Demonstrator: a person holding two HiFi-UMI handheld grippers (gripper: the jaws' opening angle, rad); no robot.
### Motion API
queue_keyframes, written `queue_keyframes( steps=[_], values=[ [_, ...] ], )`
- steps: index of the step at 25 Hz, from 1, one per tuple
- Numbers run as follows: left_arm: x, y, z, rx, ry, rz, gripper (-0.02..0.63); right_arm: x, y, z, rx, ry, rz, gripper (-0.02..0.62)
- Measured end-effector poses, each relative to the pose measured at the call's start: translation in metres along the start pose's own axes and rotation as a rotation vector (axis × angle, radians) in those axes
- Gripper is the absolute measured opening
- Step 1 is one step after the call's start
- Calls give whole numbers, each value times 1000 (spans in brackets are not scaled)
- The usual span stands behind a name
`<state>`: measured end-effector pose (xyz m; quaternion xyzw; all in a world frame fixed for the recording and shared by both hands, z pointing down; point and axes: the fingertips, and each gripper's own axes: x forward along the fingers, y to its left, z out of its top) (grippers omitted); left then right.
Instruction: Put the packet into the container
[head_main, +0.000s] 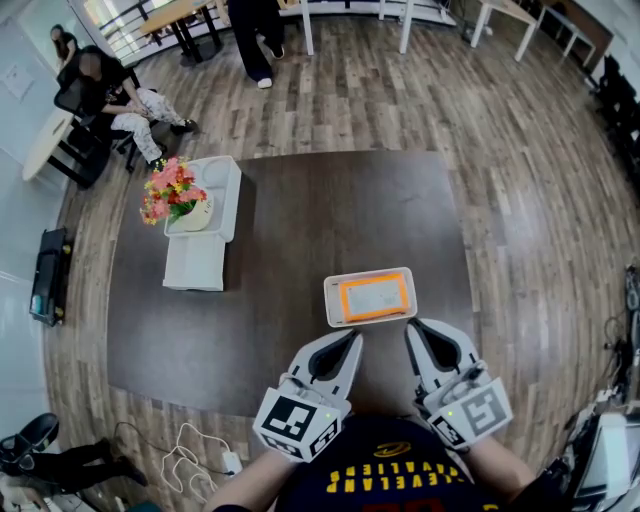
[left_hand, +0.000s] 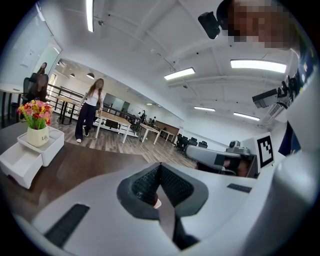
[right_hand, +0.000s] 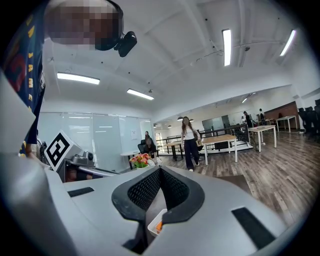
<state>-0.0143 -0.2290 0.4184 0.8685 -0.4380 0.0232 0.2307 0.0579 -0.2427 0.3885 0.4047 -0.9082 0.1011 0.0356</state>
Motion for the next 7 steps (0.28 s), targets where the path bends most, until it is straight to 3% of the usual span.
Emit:
queue_keyframes(
  steps=[7],
  values=[
    [2,-1,-8,16,26,-19,0,1,-2,0,-6,-4,-5,9]
  ],
)
